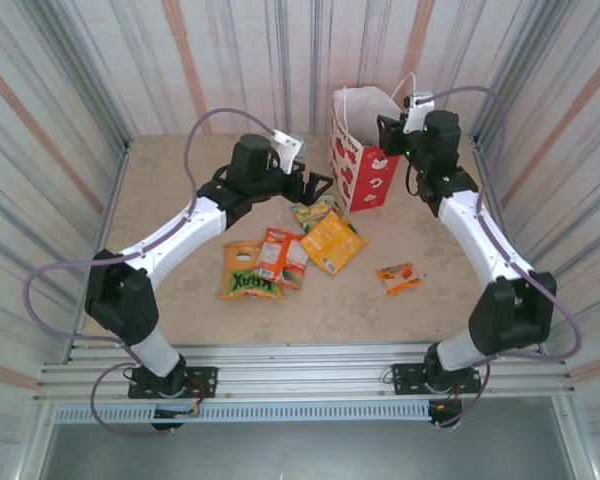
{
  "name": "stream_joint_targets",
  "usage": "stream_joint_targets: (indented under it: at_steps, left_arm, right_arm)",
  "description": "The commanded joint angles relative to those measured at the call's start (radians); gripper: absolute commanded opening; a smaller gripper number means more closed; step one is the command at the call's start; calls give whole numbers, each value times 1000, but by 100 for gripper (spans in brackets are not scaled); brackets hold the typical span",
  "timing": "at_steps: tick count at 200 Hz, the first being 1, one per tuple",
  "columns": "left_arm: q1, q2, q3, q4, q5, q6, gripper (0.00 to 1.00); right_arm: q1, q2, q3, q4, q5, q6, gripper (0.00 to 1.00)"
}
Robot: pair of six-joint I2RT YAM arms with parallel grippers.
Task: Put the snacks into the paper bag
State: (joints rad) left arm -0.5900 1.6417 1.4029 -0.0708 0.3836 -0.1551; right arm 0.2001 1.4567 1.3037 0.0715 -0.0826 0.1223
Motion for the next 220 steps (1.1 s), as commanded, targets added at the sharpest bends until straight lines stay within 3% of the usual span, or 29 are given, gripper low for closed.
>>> stream_joint_targets:
  at_steps: [1, 91, 114, 148, 220]
  left_arm:
    - [-32, -55, -30, 16, 10, 28, 98]
    - [-90, -87, -194, 21, 23, -132, 97]
    - [-103, -117, -275, 23, 0, -198, 97]
    - [-103, -220, -462, 169, -35, -315, 97]
    - [-105, -363, -601, 36, -81, -362, 97]
  right_arm:
    - [10, -110, -80, -74, -8, 49, 58]
    - [65, -445, -501, -197, -59, 298, 58]
    - [100, -462, -561, -222, -100, 345, 58]
    - [192, -503, -631, -210, -88, 385, 59]
    - [379, -429, -688, -167, -93, 436, 60]
